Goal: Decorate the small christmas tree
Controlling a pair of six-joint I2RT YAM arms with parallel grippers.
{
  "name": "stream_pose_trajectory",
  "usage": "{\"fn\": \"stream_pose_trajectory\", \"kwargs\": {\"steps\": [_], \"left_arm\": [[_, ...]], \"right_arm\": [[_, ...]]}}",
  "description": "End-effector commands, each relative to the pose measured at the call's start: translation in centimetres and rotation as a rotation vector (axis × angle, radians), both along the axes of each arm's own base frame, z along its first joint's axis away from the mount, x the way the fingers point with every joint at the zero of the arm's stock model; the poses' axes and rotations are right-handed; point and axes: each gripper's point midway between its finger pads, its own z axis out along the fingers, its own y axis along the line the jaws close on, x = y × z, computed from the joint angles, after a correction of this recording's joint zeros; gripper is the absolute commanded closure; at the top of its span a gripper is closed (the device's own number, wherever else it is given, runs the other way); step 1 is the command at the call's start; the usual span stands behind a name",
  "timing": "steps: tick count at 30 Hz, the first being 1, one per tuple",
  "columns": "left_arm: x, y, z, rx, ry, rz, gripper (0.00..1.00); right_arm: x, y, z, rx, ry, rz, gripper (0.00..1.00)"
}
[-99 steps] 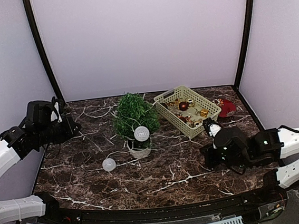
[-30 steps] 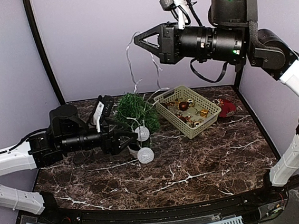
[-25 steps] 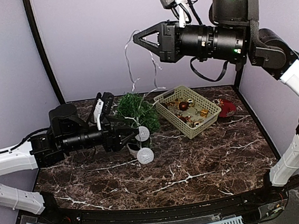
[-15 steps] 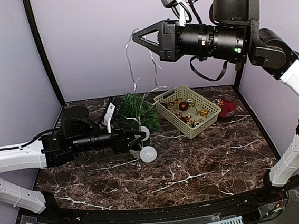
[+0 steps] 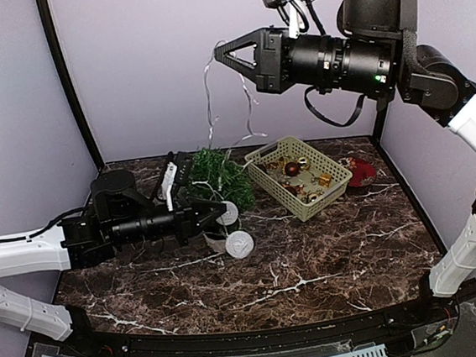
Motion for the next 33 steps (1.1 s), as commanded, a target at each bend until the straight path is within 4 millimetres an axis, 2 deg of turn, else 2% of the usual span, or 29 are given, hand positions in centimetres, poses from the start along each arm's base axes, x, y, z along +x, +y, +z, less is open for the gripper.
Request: {"fn": "stream_pose_trajectory", "kwargs": {"steps": [1, 3, 8, 13, 15, 19, 22, 23, 24, 25, 26, 27, 28, 33], "left_arm": [[0.0, 3.8, 2.1, -0.013, 0.046, 0.142, 1.0], [1.3, 6.6, 2.3, 0.041, 0.062, 0.295, 1.0], [2.1, 11.9, 3.1, 0.149, 0.08, 0.475, 1.0], [5.6, 17.1, 4.1, 0.203, 0.107, 0.643, 1.0], [6.7, 18.2, 4.9, 0.21, 0.103, 0.674, 1.0], [8.7, 18.6, 6.5, 0.24, 0.073, 0.691, 1.0], [11.5, 19.0, 7.0, 0.267, 0.076, 0.706, 1.0], [12.2, 19.1, 7.8, 0.253, 0.068, 0.71, 1.0], [13.6, 19.4, 7.2, 0.269, 0.086, 0.718, 1.0], [14.1, 19.3, 8.3, 0.25, 0.075, 0.71, 1.0], [15.3, 19.1, 7.7, 0.259, 0.093, 0.698, 1.0], [15.9, 19.0, 9.0, 0.238, 0.074, 0.695, 1.0], [17.1, 18.6, 8.3, 0.251, 0.088, 0.679, 1.0], [21.5, 16.1, 9.7, 0.246, 0.063, 0.612, 1.0]], "right_arm": [[1.0, -2.1, 2.3, 0.062, -0.043, -0.083, 1.0], [1.6, -2.2, 1.9, 0.048, -0.047, -0.117, 1.0], [3.0, -2.0, 1.1, 0.025, -0.049, -0.177, 1.0], [5.8, -2.3, 0.0, 0.019, -0.032, -0.228, 1.0], [7.2, -2.6, -0.2, 0.026, -0.011, -0.236, 1.0], [9.3, -3.3, -0.9, 0.012, 0.01, -0.269, 1.0], [11.3, -4.4, -1.9, -0.005, 0.035, -0.314, 1.0], [11.9, -4.9, -2.2, -0.01, 0.041, -0.333, 1.0], [12.4, -5.4, -2.6, -0.015, 0.048, -0.354, 1.0], [13.0, -6.0, -3.0, -0.021, 0.057, -0.378, 1.0], [13.6, -6.6, -3.3, -0.026, 0.066, -0.4, 1.0], [14.1, -7.3, -3.7, -0.029, 0.076, -0.42, 1.0], [14.6, -8.0, -4.0, -0.03, 0.086, -0.439, 1.0], [15.8, -11.5, -5.3, -0.039, 0.124, -0.519, 1.0]]}}
